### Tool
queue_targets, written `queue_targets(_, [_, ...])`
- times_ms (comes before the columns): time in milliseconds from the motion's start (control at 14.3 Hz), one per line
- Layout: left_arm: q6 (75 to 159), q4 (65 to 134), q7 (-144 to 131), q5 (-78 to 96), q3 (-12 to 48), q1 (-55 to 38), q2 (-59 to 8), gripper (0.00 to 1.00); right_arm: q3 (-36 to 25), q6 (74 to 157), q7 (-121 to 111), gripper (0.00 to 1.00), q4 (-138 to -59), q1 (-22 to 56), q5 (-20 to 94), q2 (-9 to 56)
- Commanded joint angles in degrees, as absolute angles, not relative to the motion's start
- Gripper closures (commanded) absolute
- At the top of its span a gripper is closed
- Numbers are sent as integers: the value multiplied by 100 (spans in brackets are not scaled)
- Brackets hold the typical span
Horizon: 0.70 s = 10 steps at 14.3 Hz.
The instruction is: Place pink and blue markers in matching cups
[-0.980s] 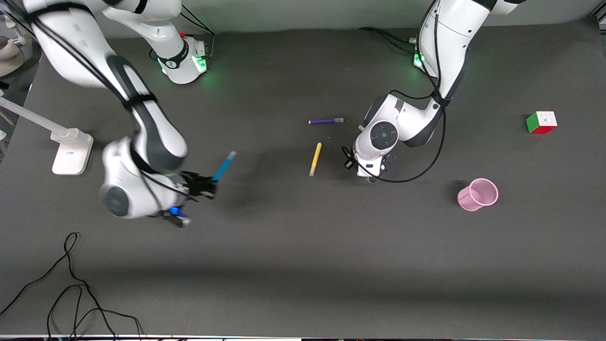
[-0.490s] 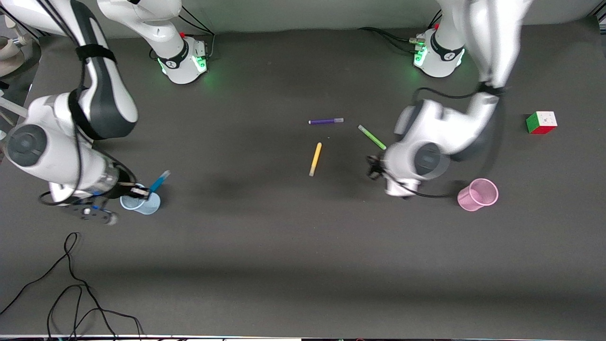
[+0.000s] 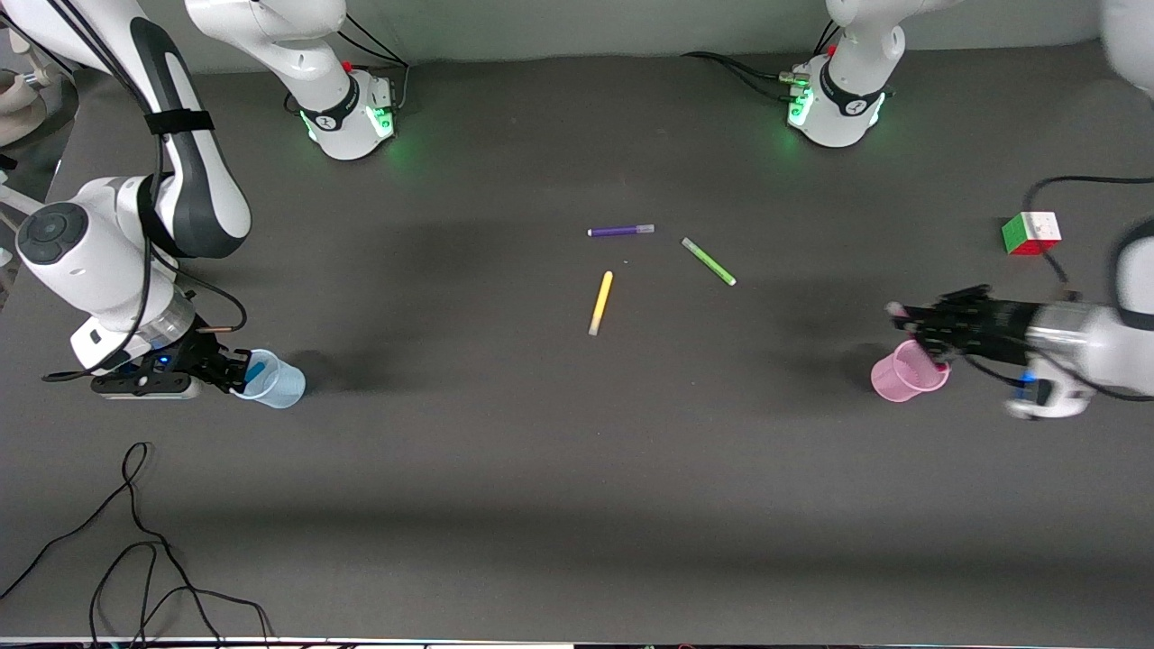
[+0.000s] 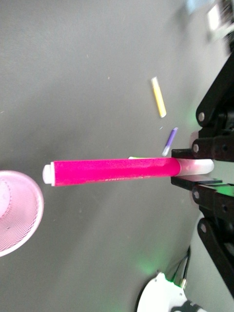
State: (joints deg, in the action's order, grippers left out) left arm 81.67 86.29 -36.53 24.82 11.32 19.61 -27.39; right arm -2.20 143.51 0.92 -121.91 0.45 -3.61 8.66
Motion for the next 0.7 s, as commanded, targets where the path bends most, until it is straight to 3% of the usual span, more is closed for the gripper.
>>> queue_targets(0, [7998, 8367, -3253, 3083, 1248, 2389, -3365, 100, -377, 14588, -201, 100, -12366, 79, -466, 711])
queue_targets(490, [7673, 8350, -2892, 3814, 1248, 2988, -4051, 100, -545, 15248, -483, 98, -12550, 62, -466, 976])
queue_targets(560, [7673, 8350, -2805, 3867, 1248, 3014, -4139, 100, -545, 15249, -475, 55, -12559, 70, -466, 976])
queue_targets(630, [7673, 8341, -2743, 3885, 1248, 3076, -4192, 100, -545, 15240, -475, 1, -12560, 62, -466, 976])
